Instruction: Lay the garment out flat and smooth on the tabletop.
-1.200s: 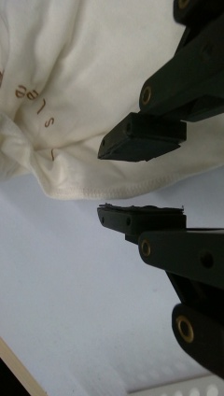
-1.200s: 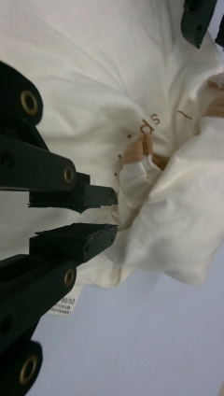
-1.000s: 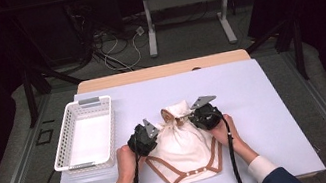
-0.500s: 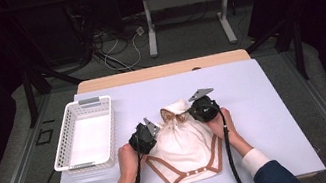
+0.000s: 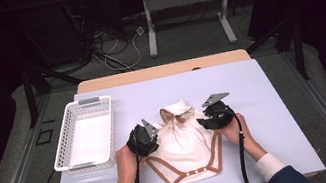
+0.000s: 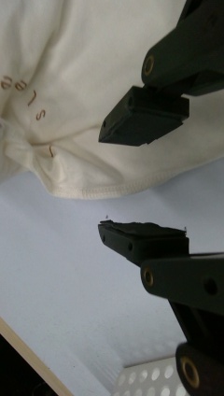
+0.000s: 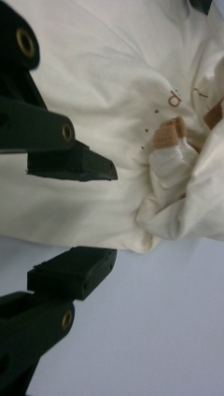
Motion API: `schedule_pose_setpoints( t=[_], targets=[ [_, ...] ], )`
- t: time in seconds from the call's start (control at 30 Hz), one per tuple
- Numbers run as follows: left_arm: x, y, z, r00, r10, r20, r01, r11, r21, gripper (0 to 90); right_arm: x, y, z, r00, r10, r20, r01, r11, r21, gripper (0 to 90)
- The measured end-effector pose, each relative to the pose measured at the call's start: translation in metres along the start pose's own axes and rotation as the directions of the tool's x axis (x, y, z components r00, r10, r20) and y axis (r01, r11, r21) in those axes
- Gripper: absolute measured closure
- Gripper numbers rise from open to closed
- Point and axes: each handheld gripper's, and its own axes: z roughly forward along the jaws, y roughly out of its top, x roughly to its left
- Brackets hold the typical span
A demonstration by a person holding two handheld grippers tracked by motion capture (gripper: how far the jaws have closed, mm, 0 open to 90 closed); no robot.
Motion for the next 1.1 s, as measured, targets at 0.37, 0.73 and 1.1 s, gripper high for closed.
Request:
schedule_pose_setpoints(
  t=[0.37,0.73,1.1],
  targets=[
    [-0.006,-0.019,-0.024,0.9911,-0.026,0.131,0.025,0.9997,0.006,32.9,-0.003,-0.019,-0.024,0.9963,0.073,-0.045,-0.073,0.997,0.008,46.9],
    [-0.008,-0.041,-0.028,0.9595,-0.132,0.249,0.115,0.9899,0.082,26.5,-0.015,-0.04,-0.029,0.9892,0.143,-0.03,-0.142,0.989,0.053,48.5],
    [-0.003,-0.048,-0.027,0.9492,-0.186,0.254,0.186,0.9823,0.024,74.1,-0.011,-0.041,-0.02,0.9861,0.161,-0.044,-0.158,0.986,0.05,71.7]
  ],
)
